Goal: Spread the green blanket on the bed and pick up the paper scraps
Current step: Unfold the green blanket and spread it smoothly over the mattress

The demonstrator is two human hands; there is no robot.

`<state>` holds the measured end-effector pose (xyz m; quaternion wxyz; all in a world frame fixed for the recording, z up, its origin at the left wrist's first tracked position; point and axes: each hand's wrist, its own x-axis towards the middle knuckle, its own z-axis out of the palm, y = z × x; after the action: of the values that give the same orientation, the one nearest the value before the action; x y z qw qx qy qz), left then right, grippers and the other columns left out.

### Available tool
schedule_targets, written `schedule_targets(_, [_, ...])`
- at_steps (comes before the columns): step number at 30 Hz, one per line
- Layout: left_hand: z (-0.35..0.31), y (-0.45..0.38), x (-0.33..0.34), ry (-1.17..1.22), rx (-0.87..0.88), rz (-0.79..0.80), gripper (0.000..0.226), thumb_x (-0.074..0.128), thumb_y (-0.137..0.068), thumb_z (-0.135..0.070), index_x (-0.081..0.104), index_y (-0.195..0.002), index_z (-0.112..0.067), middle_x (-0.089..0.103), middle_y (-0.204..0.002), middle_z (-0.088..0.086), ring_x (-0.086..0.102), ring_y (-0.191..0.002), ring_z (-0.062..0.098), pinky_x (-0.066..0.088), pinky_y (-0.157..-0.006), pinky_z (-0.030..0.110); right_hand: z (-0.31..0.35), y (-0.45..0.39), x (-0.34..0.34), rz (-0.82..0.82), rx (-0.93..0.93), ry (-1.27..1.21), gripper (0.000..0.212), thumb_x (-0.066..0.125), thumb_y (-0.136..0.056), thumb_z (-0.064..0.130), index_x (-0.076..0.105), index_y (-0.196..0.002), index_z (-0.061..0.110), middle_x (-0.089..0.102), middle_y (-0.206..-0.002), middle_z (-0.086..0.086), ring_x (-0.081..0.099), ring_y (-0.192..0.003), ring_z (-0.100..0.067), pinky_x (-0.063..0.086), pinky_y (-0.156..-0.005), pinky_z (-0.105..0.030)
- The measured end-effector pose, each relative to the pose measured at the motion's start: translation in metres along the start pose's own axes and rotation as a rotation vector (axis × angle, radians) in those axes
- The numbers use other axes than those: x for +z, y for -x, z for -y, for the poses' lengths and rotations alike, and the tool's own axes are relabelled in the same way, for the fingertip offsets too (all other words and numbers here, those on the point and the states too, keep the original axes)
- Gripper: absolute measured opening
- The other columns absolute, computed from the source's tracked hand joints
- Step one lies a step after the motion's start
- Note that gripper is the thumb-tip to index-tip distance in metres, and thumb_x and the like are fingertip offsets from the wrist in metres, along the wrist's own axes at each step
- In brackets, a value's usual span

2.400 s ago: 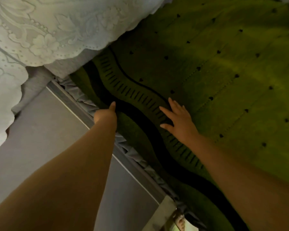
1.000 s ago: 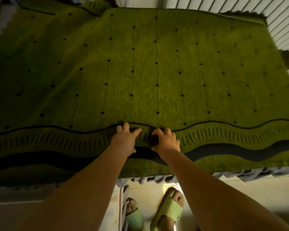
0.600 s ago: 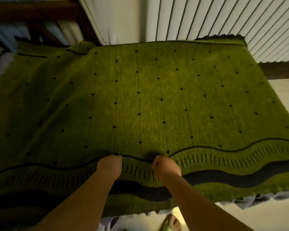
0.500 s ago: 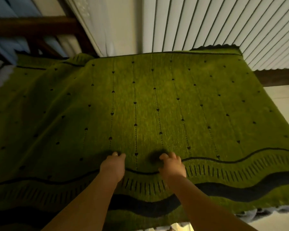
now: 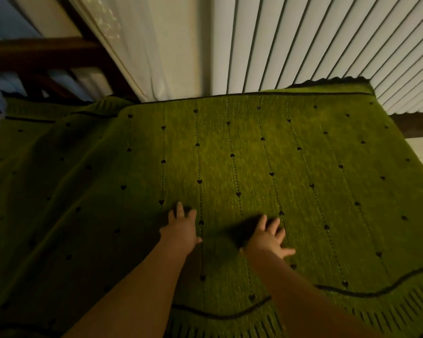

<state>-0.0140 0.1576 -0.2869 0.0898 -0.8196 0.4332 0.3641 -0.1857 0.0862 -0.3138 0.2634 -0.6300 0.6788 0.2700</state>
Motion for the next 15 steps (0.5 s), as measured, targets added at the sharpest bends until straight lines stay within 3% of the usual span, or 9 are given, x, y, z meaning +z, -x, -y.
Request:
schedule_targets(6, [-0.009,-0.074,-0.053,-0.184,0.12,0.128,0.09,0.061,-0.091,-0.034,-0.005,-0.151,-0.04,-0.025,-0.158,0.0,-0.017,-0.146,0.034,0.018,-0.112,0.065,0.074,-0.055,-0.049,-0.064,-0.279,0.134,0.109,0.069,-0.082,0.047,-0.014,-0.152,0.035,-0.024,-0.16,-0.005,-0.015,-0.149,-0.031,0.0,-0.115,-0.065])
schedule_targets(9, [-0.018,-0.109,-0.065,-0.29,0.174,0.07,0.082,0.053,-0.093,-0.045,-0.008,-0.147,-0.049,-0.028,-0.157,-0.003,-0.021,-0.145,0.034,0.011,-0.11,0.069,0.095,-0.087,-0.063,-0.099,-0.343,0.162,0.104,0.063,-0.083,0.057,-0.013,-0.151,0.039,-0.026,-0.159,-0.004,-0.017,-0.149,-0.031,-0.003,-0.115,-0.064])
schedule_targets(11, [-0.024,-0.134,-0.072,-0.292,0.17,0.047,0.077,0.047,-0.093,-0.053,-0.011,-0.144,-0.055,-0.03,-0.156,-0.006,-0.024,-0.144,0.032,0.007,-0.109,0.07,0.107,-0.107,-0.071,-0.128,-0.398,0.133,0.091,0.049,-0.086,0.066,-0.01,-0.151,0.043,-0.026,-0.16,-0.001,-0.018,-0.148,-0.031,-0.004,-0.114,-0.066])
schedule_targets(15, [-0.032,-0.186,-0.1,-0.271,0.138,0.048,0.088,0.049,-0.083,-0.068,-0.019,-0.139,-0.06,-0.038,-0.151,-0.011,-0.031,-0.141,0.032,0.004,-0.105,0.075,0.125,-0.151,-0.1,-0.19,-0.418,0.142,0.086,0.042,-0.087,0.07,-0.011,-0.15,0.046,-0.028,-0.159,0.004,-0.021,-0.148,-0.03,-0.004,-0.111,-0.07])
